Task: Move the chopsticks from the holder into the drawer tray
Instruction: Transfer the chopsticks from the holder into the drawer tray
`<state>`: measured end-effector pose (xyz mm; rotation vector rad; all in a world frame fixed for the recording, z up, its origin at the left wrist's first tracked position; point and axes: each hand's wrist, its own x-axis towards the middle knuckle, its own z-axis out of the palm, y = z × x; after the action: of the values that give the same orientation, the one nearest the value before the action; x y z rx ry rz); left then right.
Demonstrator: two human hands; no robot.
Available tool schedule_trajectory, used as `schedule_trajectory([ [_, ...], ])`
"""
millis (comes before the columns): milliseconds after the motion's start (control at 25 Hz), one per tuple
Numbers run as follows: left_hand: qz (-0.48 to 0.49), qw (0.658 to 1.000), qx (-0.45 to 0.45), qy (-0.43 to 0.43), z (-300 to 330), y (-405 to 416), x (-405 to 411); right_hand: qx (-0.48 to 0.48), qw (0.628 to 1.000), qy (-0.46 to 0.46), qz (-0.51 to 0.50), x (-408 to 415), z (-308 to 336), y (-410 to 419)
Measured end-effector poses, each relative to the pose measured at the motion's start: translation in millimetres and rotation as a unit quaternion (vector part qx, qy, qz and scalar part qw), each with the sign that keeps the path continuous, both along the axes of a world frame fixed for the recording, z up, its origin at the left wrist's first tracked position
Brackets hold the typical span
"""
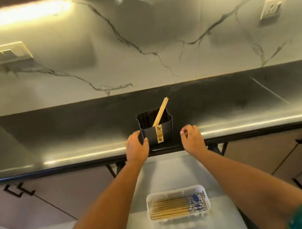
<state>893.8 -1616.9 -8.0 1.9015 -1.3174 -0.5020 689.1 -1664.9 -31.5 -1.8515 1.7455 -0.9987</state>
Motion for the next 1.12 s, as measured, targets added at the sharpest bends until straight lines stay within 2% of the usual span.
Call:
schedule_trajectory([
  [120, -0.015, 0.999, -0.043, 0.002, 42, -40, -6, 0.007, 0.999, -0.016, 0.027, 29, 47, -37],
  [200, -0.028, 0.998, -0.048, 0.010, 53, -59, -8, 0.063, 0.997, -0.049, 0.021, 48, 66, -58],
  [240, -0.034, 0.998, -0.046, 0.010, 54, -67, -8, 0.109, 0.990, -0.094, -0.004, 58, 74, -70],
  [280, -0.038, 0.998, -0.043, 0.011, 53, -74, -9, 0.184, 0.963, -0.195, -0.042, 68, 81, -80],
  [320, -0.040, 0.998, -0.038, 0.013, 51, -82, -9, 0.273, 0.902, -0.327, -0.065, 80, 90, -89],
  [360, -0.040, 0.999, -0.032, 0.019, 49, -90, -9, 0.352, 0.826, -0.436, -0.066, 93, 99, -97],
  [400, -0.035, 0.999, -0.024, 0.028, 46, -98, -8, 0.393, 0.778, -0.485, -0.070, 104, 103, -106],
  [440, -0.028, 0.999, -0.016, 0.040, 41, -105, -7, 0.408, 0.769, -0.485, -0.082, 113, 102, -116],
  [680, -0.026, 0.997, -0.025, 0.062, 6, -122, 0, 0.438, 0.804, -0.376, -0.144, 128, 70, -148],
  [920, -0.039, 0.996, -0.053, 0.062, 0, -124, 9, 0.342, 0.908, -0.210, -0.119, 132, 64, -155],
  [1000, -0.036, 0.995, -0.065, 0.064, 3, -123, 9, 0.310, 0.924, -0.198, -0.107, 127, 62, -154],
  [1120, -0.035, 0.994, -0.078, 0.074, 6, -121, 6, 0.294, 0.923, -0.226, -0.099, 115, 60, -155],
])
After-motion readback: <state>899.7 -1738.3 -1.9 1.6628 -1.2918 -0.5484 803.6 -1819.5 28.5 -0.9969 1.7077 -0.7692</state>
